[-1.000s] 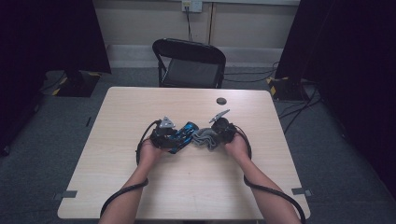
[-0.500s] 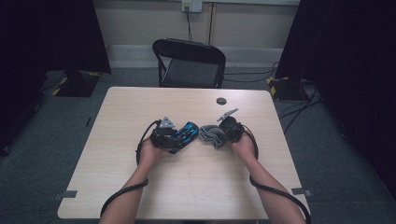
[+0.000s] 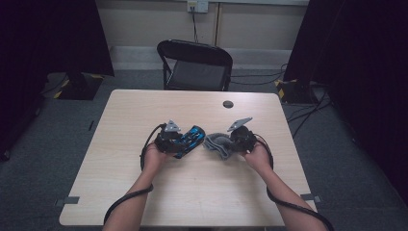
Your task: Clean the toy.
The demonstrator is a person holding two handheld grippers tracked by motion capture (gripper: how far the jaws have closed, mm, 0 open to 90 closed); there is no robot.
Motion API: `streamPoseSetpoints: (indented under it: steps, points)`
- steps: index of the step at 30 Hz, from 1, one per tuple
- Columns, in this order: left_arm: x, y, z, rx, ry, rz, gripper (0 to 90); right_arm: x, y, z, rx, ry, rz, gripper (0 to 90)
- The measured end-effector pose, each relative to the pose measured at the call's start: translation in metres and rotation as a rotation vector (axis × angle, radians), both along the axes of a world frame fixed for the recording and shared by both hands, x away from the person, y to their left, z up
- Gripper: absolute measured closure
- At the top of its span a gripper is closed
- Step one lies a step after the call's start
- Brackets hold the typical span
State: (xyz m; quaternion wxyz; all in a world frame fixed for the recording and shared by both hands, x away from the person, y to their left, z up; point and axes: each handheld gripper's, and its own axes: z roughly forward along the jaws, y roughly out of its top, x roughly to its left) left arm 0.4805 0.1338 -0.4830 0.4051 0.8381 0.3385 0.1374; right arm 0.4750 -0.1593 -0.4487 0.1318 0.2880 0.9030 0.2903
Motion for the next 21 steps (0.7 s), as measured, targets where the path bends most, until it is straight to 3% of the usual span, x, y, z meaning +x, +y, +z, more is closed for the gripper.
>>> streamPoseSetpoints:
  steps: [3, 6, 11, 16, 21]
  points:
    - [0.000, 0.000, 0.000, -0.001, 0.004, 0.001, 44.4, -0.011, 0.012, 0.000, 0.014, 0.017, 0.075, 76.3]
    - [0.000, 0.000, 0.000, -0.003, 0.002, 0.001, 44.4, -0.022, 0.032, -0.003, -0.030, 0.012, 0.166, 76.4]
    - [0.000, -0.001, 0.000, -0.006, 0.006, 0.006, 44.4, -0.033, 0.065, -0.006, -0.067, 0.000, 0.260, 76.3]
    - [-0.002, 0.000, -0.001, -0.011, -0.001, 0.011, 44.4, -0.030, 0.089, -0.009, -0.060, 0.015, 0.272, 76.2]
    - [-0.002, 0.000, -0.001, -0.012, -0.001, 0.010, 44.4, -0.031, 0.112, -0.017, -0.142, -0.006, 0.285, 76.1]
